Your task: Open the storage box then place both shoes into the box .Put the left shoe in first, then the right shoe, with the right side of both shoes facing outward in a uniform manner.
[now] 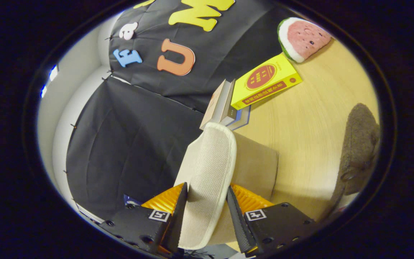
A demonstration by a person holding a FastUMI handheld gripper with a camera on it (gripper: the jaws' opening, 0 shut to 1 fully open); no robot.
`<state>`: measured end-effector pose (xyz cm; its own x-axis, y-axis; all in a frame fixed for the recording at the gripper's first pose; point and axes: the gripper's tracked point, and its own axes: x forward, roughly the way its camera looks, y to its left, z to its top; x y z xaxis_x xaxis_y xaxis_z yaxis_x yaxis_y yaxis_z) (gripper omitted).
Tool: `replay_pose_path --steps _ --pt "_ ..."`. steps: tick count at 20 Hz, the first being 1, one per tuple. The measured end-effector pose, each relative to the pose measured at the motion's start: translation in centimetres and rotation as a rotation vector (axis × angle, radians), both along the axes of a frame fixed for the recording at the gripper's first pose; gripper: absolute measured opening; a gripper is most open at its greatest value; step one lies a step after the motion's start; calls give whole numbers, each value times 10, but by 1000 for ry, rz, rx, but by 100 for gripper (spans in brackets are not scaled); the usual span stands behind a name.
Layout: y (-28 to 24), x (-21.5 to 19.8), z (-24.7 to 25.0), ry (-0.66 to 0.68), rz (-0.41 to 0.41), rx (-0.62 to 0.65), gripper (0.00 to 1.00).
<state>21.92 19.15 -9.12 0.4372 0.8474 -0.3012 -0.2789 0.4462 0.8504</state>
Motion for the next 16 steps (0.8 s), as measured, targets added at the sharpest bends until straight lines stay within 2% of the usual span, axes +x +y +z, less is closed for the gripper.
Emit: replay_pose_path --steps 2,6,9,11,12,14,15,16 --pt "-2 0 1 -9 -6 -18 57" --pt "-5 5 5 -24 -19 -58 56" --pt "-8 1 6 -15 -29 -92 33" --pt "-8 4 20 15 -46 -54 18" --pt "-12 4 23 11 -54 -64 14" --pt "-11 4 28 9 -57 -89 14" --pt "-14 3 36 12 -66 -97 5" --pt "-8 2 38 5 -72 -109 4"
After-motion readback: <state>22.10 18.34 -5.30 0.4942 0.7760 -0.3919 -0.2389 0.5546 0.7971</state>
